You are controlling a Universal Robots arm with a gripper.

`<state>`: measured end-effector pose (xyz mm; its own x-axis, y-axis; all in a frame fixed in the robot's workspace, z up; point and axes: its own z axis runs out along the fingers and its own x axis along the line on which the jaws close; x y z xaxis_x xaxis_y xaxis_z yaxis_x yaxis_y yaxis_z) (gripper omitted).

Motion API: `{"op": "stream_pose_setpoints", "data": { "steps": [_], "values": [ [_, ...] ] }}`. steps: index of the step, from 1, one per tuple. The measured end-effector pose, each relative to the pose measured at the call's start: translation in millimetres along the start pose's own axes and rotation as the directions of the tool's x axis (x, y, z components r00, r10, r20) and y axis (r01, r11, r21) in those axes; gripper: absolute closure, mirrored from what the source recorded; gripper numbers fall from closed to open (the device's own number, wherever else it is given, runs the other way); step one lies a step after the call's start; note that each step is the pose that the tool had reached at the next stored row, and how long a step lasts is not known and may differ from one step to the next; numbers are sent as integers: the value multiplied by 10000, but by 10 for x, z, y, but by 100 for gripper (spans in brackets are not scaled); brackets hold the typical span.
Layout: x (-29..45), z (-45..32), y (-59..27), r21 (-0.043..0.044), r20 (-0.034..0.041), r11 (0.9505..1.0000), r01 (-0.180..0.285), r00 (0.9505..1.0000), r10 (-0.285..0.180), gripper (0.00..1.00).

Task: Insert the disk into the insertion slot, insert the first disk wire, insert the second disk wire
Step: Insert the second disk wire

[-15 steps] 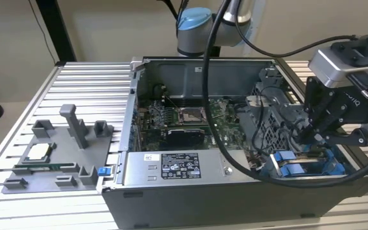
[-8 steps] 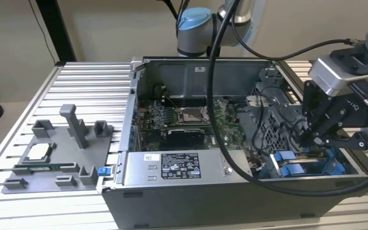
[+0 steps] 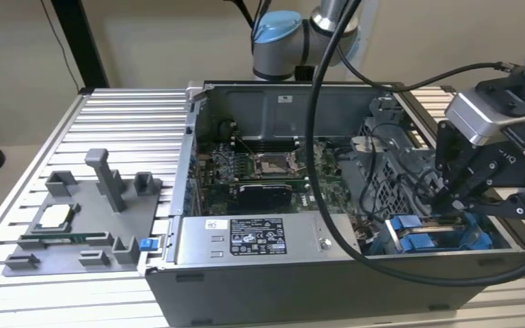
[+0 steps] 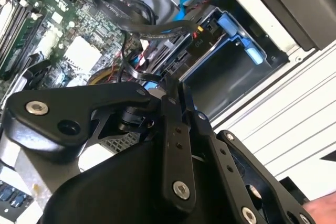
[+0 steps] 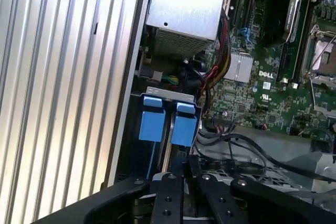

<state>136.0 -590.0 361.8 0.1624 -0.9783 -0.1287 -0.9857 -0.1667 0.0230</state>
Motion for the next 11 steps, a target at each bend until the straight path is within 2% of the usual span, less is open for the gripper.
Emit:
{"op": "stream_pose_setpoints", "data": {
  "steps": [3,11],
  "values": [
    [7,17,-31,6,-1,10000,-36,10000,36,100],
    [8,26,-34,15,0,10000,-98,10000,98,100]
  ]
}}
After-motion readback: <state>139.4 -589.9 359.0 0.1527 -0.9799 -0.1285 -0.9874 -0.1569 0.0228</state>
